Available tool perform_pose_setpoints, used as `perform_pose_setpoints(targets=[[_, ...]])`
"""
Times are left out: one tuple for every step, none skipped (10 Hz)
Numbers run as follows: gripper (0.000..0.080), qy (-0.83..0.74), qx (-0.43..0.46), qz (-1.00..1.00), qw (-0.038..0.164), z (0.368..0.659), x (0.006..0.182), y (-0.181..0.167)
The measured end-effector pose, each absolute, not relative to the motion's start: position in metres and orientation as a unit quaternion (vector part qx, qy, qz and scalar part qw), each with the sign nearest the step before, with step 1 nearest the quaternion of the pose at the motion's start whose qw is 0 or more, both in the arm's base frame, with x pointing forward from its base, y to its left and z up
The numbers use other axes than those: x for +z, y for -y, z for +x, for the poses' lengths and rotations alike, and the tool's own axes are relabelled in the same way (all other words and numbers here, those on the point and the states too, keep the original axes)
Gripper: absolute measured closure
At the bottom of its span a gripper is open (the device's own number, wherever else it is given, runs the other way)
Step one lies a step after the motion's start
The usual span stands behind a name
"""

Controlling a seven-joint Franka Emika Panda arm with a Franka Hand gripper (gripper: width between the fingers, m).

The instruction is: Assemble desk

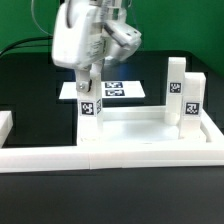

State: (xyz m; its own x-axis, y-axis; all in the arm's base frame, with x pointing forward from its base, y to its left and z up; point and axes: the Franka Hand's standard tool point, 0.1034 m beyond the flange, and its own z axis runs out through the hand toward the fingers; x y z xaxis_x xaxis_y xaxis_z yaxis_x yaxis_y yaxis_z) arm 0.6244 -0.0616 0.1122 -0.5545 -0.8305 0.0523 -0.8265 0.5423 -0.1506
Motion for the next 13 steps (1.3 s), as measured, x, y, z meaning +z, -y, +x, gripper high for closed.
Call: perform_pose_setpoints(targets=[[0.0511, -0.891, -0.078, -0.446, 0.022, 0.624, 0.112, 0.061], [0.0427, -0.894, -0.079, -0.441, 0.021, 0.624, 0.111, 0.061], [0.0290, -0.891, -0.080, -0.446, 0.020, 0.624, 0.111, 0.062], [0.0290, -0.890, -0.080, -0.448, 0.020, 0.624, 0.111, 0.062], [0.0180, -0.869, -0.083, -0.488, 0.019, 0.624, 0.112, 0.063], [0.0159, -0.813, -0.084, -0.577, 0.021, 0.621, 0.117, 0.063], [0.0159, -0.761, -0.085, -0.643, 0.019, 0.618, 0.120, 0.065], [0.0151, -0.706, -0.082, -0.703, 0.015, 0.613, 0.122, 0.067], [0.0151, -0.687, -0.081, -0.722, 0.014, 0.611, 0.123, 0.068], [0.0150, -0.678, -0.081, -0.731, 0.012, 0.610, 0.123, 0.069], [0.0150, -0.646, -0.082, -0.759, 0.006, 0.610, 0.123, 0.069], [0.0150, -0.628, -0.083, -0.774, 0.003, 0.610, 0.123, 0.070], [0.0150, -0.564, -0.080, -0.822, -0.005, 0.612, 0.124, 0.068]])
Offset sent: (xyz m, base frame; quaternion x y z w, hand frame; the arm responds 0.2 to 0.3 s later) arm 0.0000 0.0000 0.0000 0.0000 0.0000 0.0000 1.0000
